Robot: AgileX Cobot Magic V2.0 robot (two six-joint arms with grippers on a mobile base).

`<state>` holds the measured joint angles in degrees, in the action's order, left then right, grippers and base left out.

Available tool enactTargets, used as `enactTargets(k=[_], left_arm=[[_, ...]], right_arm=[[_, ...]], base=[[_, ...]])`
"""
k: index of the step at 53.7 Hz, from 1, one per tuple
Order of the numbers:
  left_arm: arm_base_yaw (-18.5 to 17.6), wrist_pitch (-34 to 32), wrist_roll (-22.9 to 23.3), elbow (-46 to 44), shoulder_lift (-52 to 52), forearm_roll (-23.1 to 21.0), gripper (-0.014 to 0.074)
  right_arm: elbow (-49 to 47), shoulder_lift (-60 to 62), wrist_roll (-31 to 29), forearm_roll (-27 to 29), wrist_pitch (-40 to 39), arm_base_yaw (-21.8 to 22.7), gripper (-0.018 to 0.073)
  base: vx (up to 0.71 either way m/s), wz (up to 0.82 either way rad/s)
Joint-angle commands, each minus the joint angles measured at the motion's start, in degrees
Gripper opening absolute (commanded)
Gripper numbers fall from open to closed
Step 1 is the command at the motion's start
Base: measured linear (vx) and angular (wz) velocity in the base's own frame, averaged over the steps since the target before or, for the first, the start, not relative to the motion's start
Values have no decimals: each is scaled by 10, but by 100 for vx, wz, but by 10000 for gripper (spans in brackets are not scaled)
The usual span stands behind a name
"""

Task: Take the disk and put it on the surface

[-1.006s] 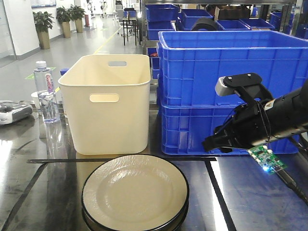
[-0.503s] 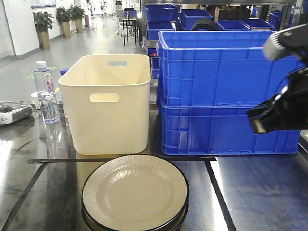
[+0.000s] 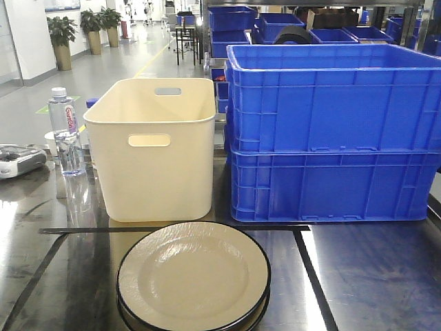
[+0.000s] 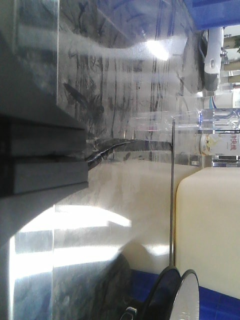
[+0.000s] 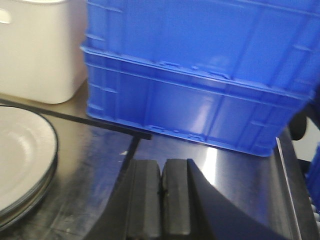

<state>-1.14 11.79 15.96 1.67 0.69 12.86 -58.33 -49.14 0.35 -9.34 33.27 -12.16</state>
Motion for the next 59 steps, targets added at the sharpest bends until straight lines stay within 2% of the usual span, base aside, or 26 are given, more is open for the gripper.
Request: enactTargets(k=[1,6,11,18,28,35,37,39,59], left_arm=[[-1,-44,-1,-14,8,4,-7],[-1,-44,-1,-14,8,4,-7],[-1,-44,-1,-14,8,4,-7],[-1,-44,-1,-14,8,4,-7],[-1,-44,-1,-14,8,4,-7],[-1,-44,-1,-14,8,4,-7],[-1,-44,-1,-14,8,4,-7],[-1,-45,-1,-14,7,4,-8],[-1,-44,-1,-14,7,4,-8]], right_arm=[[61,65,68,-50,-110,34,-9],[140,134,129,-74,-126,87,-8],[216,200,151,-100,-132,122,-8],[321,288,150,-107,-177,122,-8],[504,396,129,-103,-333,122,-8],[611,480,136,-98,-360,122,-8],[604,502,141,-92,-295,120,-8],[599,507,142,-85,-272,121,-8],[605,501,137,-67,-262,122,-8]], base=[[0,0],[0,0],[0,0],[0,0],[0,0],[0,0],[0,0],[0,0],[0,0]])
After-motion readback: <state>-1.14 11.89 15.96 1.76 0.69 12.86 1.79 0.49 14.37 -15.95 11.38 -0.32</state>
